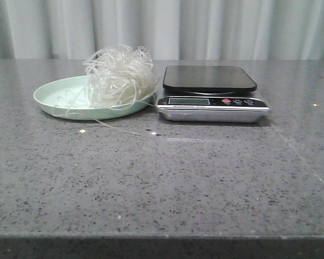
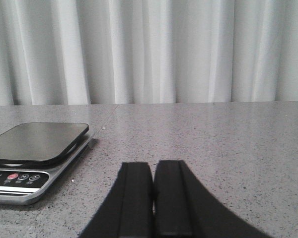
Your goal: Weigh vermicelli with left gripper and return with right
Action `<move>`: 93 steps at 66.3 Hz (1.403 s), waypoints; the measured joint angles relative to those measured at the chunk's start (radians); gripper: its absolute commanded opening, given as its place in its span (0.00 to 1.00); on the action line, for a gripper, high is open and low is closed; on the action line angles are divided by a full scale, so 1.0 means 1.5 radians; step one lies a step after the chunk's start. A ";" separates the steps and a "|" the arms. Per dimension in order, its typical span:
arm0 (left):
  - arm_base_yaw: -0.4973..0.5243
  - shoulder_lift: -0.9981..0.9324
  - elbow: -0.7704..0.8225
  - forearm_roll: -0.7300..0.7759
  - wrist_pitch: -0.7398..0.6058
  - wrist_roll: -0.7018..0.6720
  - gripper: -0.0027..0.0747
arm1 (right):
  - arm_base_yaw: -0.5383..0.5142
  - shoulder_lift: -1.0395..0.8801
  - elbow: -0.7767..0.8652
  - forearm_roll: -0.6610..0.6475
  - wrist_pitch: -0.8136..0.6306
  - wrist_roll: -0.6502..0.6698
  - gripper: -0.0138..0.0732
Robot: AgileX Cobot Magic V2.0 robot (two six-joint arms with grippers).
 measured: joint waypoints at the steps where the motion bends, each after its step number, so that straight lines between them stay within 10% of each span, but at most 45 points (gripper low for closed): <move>1: 0.000 0.000 0.000 0.000 0.000 0.000 0.21 | 0.000 0.000 0.000 0.000 0.000 0.000 0.35; 11: 0.000 0.041 -0.013 -0.006 0.015 0.000 0.33 | 0.000 0.000 0.000 0.000 0.000 0.000 0.35; 28: -0.013 0.149 -0.114 -0.007 0.101 0.000 0.80 | 0.000 0.000 0.000 0.000 0.000 0.000 0.35; 62: -0.236 0.559 -0.418 -0.007 0.244 0.025 0.81 | 0.000 0.000 0.000 0.000 0.000 0.000 0.35; 93: -0.247 0.914 -0.694 -0.044 0.427 0.025 0.81 | 0.000 0.000 0.000 0.000 0.000 0.000 0.35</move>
